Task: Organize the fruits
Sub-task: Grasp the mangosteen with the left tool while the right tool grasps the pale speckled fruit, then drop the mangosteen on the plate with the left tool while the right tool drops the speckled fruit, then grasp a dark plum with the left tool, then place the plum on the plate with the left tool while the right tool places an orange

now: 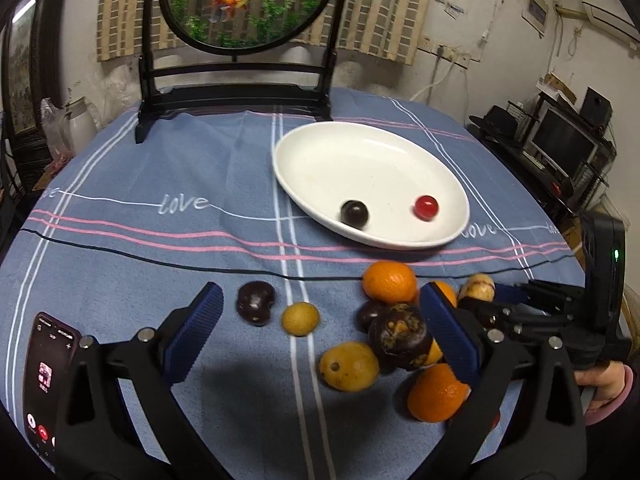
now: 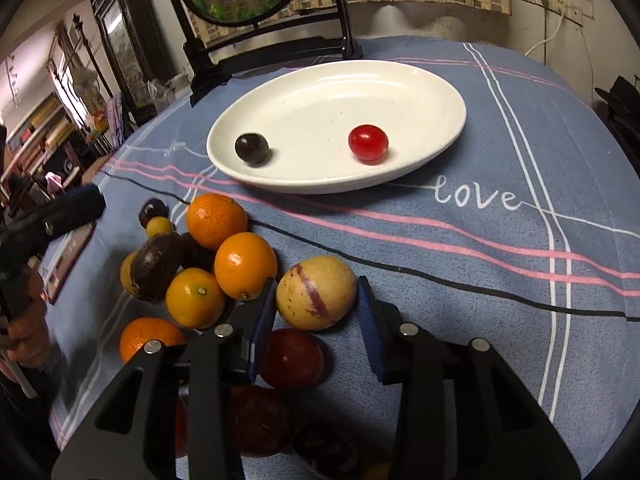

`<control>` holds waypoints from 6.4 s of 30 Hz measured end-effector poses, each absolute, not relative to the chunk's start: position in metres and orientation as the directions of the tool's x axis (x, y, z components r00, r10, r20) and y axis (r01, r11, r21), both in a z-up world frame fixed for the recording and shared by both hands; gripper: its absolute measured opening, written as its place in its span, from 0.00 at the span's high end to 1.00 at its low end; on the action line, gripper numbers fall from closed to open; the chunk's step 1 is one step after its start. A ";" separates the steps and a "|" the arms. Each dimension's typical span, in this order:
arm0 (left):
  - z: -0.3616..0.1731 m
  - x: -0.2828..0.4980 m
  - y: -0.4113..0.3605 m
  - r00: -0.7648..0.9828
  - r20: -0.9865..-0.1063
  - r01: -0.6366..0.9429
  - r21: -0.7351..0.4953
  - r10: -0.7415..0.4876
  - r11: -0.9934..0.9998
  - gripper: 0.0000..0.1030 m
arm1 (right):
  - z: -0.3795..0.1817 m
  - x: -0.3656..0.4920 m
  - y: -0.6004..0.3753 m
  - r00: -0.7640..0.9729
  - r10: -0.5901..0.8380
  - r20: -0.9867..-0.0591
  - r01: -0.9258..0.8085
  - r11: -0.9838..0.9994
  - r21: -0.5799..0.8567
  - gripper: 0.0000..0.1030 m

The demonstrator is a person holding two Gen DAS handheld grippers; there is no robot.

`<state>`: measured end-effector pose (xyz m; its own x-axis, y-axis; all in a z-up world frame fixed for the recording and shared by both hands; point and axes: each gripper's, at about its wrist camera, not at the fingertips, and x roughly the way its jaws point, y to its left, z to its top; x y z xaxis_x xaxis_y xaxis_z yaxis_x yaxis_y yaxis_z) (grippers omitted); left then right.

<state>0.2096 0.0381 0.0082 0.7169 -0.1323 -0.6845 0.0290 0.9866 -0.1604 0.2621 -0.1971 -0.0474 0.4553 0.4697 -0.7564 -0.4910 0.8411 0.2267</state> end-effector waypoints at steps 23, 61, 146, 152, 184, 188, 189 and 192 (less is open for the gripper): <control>-0.023 0.220 -0.004 0.582 -0.741 0.297 -0.188 -0.333 0.936 0.38 | -0.045 0.263 -0.199 0.456 0.472 -0.754 -0.471 0.848 0.245 0.60; 0.004 0.340 0.028 0.701 -0.680 0.058 -0.245 -0.215 0.968 0.24 | -0.025 0.341 -0.157 0.539 0.468 -0.700 -0.407 0.873 0.270 0.48; -0.043 0.254 0.080 0.492 -0.799 -0.026 -0.409 -0.345 0.912 0.60 | -0.038 0.283 -0.163 0.374 0.513 -0.773 -0.460 0.826 0.326 0.63; -0.051 0.255 0.077 0.478 -0.785 -0.041 -0.468 -0.394 0.883 0.57 | -0.035 0.281 -0.165 0.379 0.522 -0.764 -0.458 0.823 0.335 0.63; 0.016 0.325 0.012 0.734 -0.655 0.033 -0.232 -0.182 0.972 0.16 | -0.013 0.343 -0.186 0.616 0.473 -0.629 -0.353 0.880 0.317 0.40; 0.037 0.295 0.028 0.803 -0.588 -0.019 -0.192 -0.100 0.981 0.07 | 0.007 0.318 -0.190 0.623 0.522 -0.583 -0.427 0.851 0.306 0.40; 0.038 0.289 0.032 0.804 -0.588 -0.023 -0.188 -0.094 0.982 0.05 | 0.010 0.311 -0.190 0.623 0.521 -0.583 -0.437 0.850 0.293 0.40; 0.034 0.270 0.050 0.795 -0.605 -0.077 -0.186 -0.053 0.980 0.04 | 0.010 0.292 -0.179 0.561 0.540 -0.628 -0.491 0.827 0.273 0.40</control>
<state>0.2695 0.0502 0.0342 0.7945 -0.0527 -0.6050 -0.0766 0.9796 -0.1859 0.2920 -0.1792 0.0097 0.5610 0.5398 -0.6276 -0.4906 0.8275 0.2732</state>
